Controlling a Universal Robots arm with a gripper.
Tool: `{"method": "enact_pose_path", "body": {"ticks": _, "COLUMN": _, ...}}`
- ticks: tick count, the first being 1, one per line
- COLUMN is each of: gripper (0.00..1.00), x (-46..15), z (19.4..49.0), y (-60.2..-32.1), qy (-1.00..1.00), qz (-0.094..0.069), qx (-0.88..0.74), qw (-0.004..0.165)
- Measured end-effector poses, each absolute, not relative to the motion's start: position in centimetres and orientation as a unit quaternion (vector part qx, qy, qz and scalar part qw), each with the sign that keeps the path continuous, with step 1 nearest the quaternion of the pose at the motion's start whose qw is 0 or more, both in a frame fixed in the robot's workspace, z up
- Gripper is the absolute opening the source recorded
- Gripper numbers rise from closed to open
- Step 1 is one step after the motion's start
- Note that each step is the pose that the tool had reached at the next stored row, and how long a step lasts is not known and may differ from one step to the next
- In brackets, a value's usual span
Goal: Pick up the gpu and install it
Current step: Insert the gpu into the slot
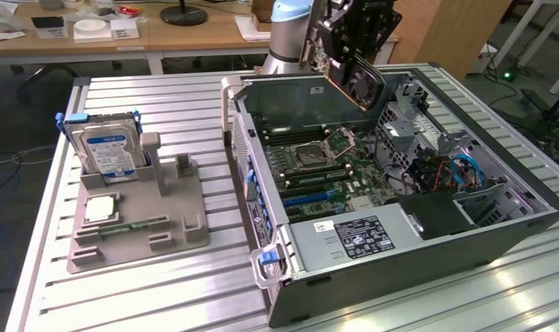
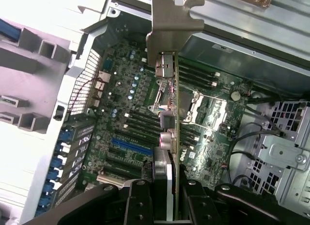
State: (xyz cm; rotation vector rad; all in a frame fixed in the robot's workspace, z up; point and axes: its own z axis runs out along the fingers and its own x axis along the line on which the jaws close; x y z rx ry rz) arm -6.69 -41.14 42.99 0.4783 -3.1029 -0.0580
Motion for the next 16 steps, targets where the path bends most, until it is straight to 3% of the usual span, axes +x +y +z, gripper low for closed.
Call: {"method": "enact_pose_path", "body": {"ticks": 16, "gripper": 0.28, "x": -6.69, "z": 42.99, "y": -41.14, "qy": -0.968, "qz": -0.018, "qx": 0.25, "qw": 0.003}}
